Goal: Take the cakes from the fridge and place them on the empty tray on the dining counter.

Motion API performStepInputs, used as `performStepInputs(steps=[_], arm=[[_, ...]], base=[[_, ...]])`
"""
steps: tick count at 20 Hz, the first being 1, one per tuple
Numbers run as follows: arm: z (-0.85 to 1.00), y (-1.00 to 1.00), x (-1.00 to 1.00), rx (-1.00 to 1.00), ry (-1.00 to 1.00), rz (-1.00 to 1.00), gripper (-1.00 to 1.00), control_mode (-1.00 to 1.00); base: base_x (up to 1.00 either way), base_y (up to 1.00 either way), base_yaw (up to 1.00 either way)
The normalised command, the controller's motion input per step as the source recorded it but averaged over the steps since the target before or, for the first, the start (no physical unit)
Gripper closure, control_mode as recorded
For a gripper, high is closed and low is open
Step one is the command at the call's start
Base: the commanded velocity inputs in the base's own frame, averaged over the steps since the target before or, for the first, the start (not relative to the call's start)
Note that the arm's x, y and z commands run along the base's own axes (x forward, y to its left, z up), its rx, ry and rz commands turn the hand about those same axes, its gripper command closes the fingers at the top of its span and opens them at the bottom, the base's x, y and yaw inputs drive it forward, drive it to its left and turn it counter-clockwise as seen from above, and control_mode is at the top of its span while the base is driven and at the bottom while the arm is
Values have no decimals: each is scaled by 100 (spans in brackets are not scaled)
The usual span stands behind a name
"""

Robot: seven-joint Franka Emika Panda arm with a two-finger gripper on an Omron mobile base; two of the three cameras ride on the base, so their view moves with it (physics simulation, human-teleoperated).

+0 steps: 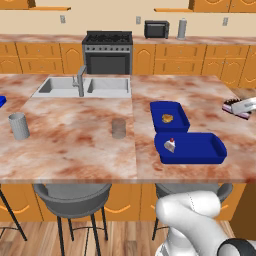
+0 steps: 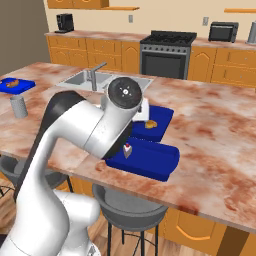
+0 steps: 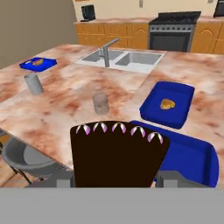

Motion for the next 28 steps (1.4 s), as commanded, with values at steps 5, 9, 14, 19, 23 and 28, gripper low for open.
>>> performStepInputs(steps=[5, 9, 14, 19, 23, 28], arm=[[-25, -4, 14, -21, 0, 57, 100, -100], [-14, 0, 2, -36, 0, 55, 100, -100], [-45, 0, 0, -35, -11, 45, 100, -100], [-34, 0, 10, -6, -17, 9, 100, -100], [-44, 0, 16, 12, 3, 0, 100, -100], [-49, -2, 21, 18, 13, 0, 100, -100]], base=[[0, 0, 0], [0, 0, 0], [0, 0, 0], [0, 0, 0], [0, 0, 0], [0, 0, 0]])
